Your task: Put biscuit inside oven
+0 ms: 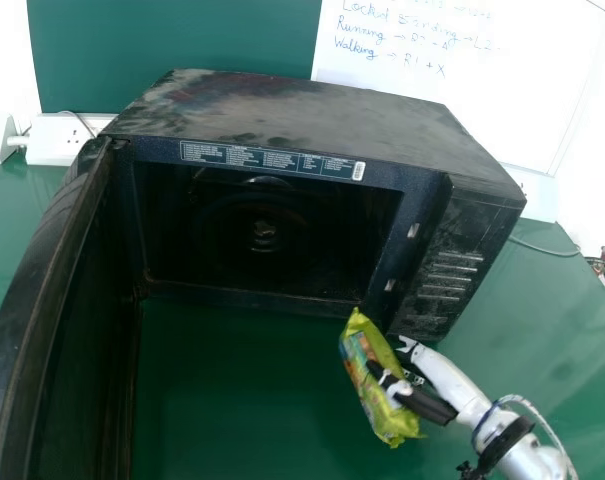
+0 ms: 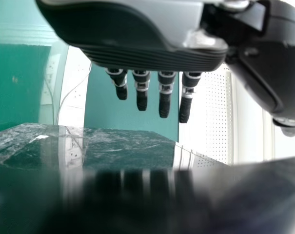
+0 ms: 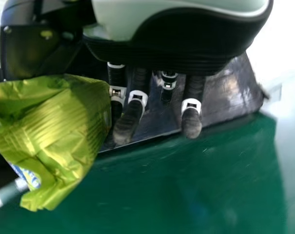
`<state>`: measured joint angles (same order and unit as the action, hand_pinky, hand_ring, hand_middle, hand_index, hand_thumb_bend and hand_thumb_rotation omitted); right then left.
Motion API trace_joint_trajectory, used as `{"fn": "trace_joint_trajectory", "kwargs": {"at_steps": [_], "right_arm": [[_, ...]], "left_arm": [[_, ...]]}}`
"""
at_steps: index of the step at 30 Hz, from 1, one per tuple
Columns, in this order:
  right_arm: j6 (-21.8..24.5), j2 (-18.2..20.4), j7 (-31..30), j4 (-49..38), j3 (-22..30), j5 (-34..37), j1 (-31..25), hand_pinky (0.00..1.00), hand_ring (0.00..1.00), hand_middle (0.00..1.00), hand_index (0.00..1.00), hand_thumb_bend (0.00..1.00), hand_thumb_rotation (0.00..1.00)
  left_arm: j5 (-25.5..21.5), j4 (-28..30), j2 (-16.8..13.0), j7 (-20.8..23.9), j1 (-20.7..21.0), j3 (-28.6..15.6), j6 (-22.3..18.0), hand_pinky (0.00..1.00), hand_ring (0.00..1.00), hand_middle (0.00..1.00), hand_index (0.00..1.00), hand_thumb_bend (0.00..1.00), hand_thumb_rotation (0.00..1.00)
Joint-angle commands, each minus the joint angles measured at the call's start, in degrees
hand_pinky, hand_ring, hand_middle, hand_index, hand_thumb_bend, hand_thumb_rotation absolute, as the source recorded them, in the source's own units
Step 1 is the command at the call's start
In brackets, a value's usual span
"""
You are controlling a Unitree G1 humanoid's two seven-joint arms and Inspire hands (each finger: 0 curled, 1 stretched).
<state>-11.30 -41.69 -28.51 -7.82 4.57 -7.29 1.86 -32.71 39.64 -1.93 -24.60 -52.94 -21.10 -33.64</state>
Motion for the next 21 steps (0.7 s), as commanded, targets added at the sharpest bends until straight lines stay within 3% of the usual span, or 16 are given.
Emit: {"fn": "trace_joint_trajectory", "kwargs": {"at_steps": [1,5,8,18,21], "right_arm": [[2.8,0.3,-2.8,0.4,1.1,4.8,1.2,0.08,0.03,0.13,0.48,0.5,0.03],[7.2,0.8,-6.0,0.3,1.7,10.1,2.3,0.08,0.03,0.13,0.48,0.5,0.04],[10.4,1.3,-8.1,0.5,2.2,14.1,3.2,0.08,0.04,0.13,0.48,0.5,0.04],[19.1,3.3,-10.7,0.4,2.4,21.4,6.0,0.08,0.04,0.13,0.48,0.5,0.04],[20.0,4.3,-10.3,0.6,2.0,21.3,7.4,0.07,0.02,0.11,0.48,0.5,0.03]], "left_arm": [[-0.1,0.2,-0.2,0.2,-0.5,-0.1,0.3,0.79,0.87,0.89,0.87,0.93,0.83],[0.2,1.1,0.1,1.1,-0.8,0.0,1.3,0.77,0.86,0.89,0.87,0.94,0.91],[0.1,0.2,-0.2,0.5,0.0,-0.2,0.4,0.75,0.84,0.89,0.87,0.92,0.9],[0.0,1.3,0.0,1.1,-0.7,0.2,1.7,0.87,0.89,0.9,0.88,0.83,0.9],[-0.9,1.3,-0.1,0.6,-0.8,0.7,1.8,0.87,0.89,0.9,0.88,0.84,0.96]]}}
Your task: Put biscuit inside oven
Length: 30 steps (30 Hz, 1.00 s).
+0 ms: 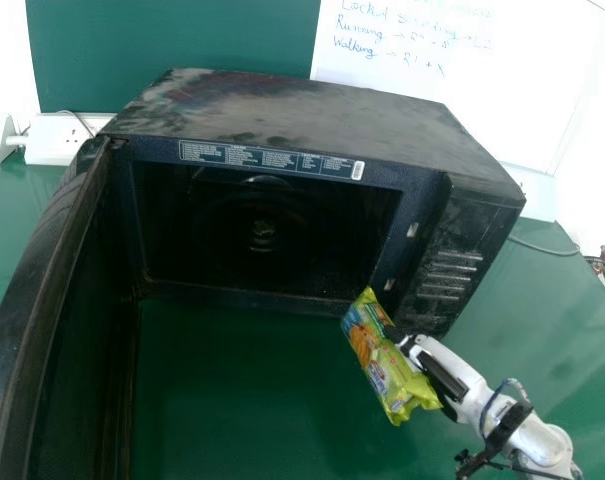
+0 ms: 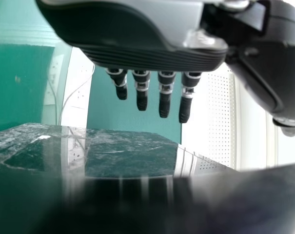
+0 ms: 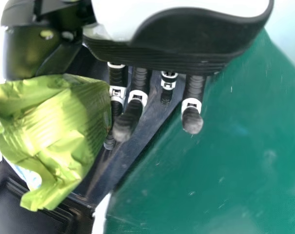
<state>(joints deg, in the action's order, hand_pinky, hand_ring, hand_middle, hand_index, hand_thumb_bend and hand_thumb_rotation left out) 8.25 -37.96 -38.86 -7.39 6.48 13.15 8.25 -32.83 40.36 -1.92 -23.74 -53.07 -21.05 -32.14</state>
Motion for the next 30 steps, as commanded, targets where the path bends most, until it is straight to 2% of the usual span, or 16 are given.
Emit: {"fn": "trace_joint_trajectory", "kwargs": {"at_steps": [1,11,21,30], "right_arm": [[0.9,1.2,0.2,0.4,-0.2,0.9,1.6,0.07,0.01,0.1,0.48,0.5,0.03],[3.5,5.0,0.6,1.8,-2.4,0.1,6.2,0.07,0.03,0.13,0.48,0.5,0.04],[4.7,8.0,0.6,4.5,-5.8,-0.9,11.4,0.07,0.03,0.13,0.48,0.5,0.04],[6.9,10.7,2.2,6.2,-7.4,-1.7,15.6,0.06,0.02,0.12,0.48,0.5,0.04]], "left_arm": [[-0.7,0.7,-0.1,-0.2,-0.8,0.6,0.4,0.88,0.89,0.9,0.88,0.84,0.97],[0.3,0.8,0.4,0.0,-1.2,0.5,0.3,0.91,0.91,0.93,0.88,0.87,0.98],[0.3,1.5,0.8,0.3,-2.3,1.1,0.9,0.93,0.91,0.93,0.89,0.83,0.99],[-0.2,-0.9,0.2,-2.0,-0.8,0.3,-1.0,0.96,0.91,0.93,0.88,0.85,0.97]]}}
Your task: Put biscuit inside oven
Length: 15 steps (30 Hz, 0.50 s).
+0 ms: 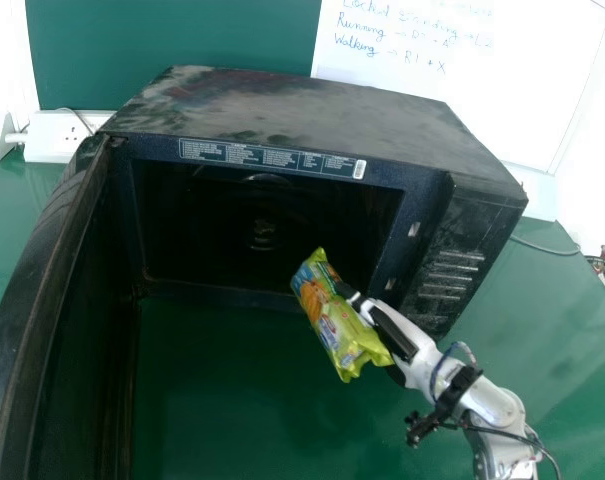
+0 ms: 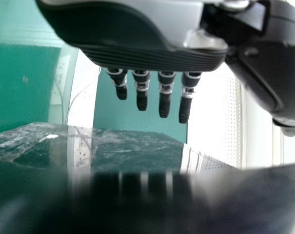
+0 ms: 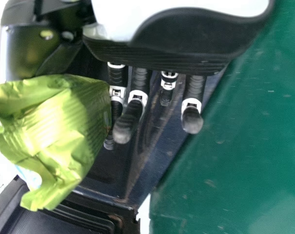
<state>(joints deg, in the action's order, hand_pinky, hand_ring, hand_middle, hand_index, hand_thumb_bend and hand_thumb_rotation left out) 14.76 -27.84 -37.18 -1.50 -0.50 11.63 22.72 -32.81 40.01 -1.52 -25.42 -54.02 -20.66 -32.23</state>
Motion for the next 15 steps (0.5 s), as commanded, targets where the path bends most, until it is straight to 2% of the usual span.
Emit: {"fn": "trace_joint_trajectory", "kwargs": {"at_steps": [1,7,15], "right_arm": [[0.6,0.8,0.7,0.5,-0.6,-0.4,1.6,0.07,0.04,0.13,0.48,0.5,0.04],[0.8,2.8,1.5,2.6,-1.6,-1.4,4.9,0.08,0.06,0.16,0.48,0.5,0.04],[0.7,5.3,2.2,5.7,-3.1,-2.9,9.5,0.08,0.06,0.16,0.48,0.5,0.04]], "left_arm": [[-0.1,-0.6,-0.1,-0.3,0.3,-0.1,-1.0,0.96,0.91,0.93,0.88,0.86,0.97],[0.1,-0.7,0.1,-0.3,0.3,-0.1,-1.0,0.99,0.91,0.92,0.87,0.86,0.96],[-0.5,-1.1,0.1,-1.1,0.2,0.4,-1.4,0.97,0.89,0.91,0.87,0.84,0.97]]}}
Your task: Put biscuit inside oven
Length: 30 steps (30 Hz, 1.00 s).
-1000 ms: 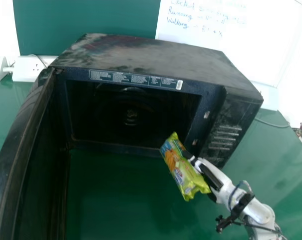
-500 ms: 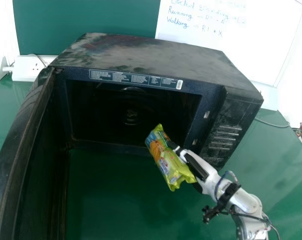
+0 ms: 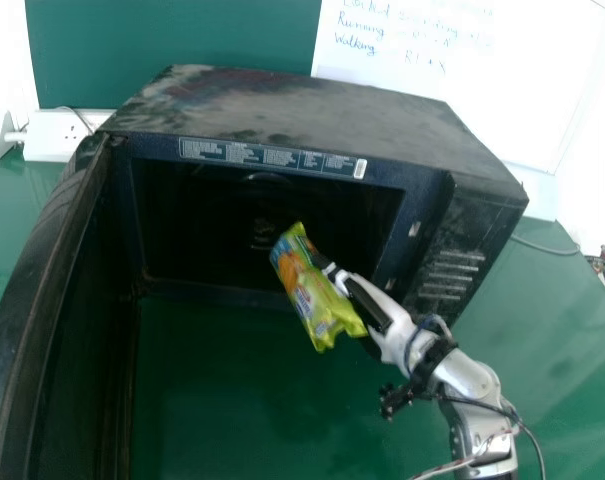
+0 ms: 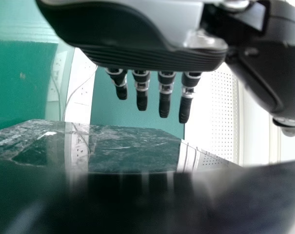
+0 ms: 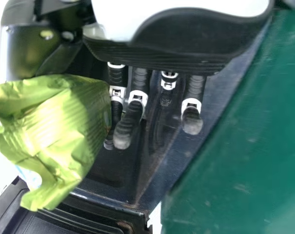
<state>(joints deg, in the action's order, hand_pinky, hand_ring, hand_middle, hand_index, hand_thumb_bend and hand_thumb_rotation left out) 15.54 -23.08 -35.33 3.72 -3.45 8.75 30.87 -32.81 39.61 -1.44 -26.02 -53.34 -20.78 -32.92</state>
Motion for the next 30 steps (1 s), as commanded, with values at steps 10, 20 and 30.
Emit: {"fn": "trace_joint_trajectory", "kwargs": {"at_steps": [10,20,30], "right_arm": [[0.7,1.2,0.8,4.7,-0.7,-2.1,6.2,0.09,0.05,0.16,0.48,0.5,0.04],[-1.4,1.9,-0.1,9.4,-1.0,-2.9,10.7,0.08,0.03,0.14,0.48,0.5,0.04],[-4.4,3.6,0.7,16.1,-1.8,-5.2,15.6,0.07,0.03,0.13,0.48,0.5,0.04]], "left_arm": [[0.3,-2.4,0.5,-1.2,1.0,0.4,-2.9,0.96,0.91,0.91,0.86,0.83,0.94],[0.9,-2.5,0.7,-1.0,1.2,0.8,-3.4,0.96,0.9,0.92,0.87,0.75,0.95],[1.3,-2.9,0.9,-1.0,1.4,0.9,-4.0,0.98,0.9,0.93,0.88,0.73,0.96]]}}
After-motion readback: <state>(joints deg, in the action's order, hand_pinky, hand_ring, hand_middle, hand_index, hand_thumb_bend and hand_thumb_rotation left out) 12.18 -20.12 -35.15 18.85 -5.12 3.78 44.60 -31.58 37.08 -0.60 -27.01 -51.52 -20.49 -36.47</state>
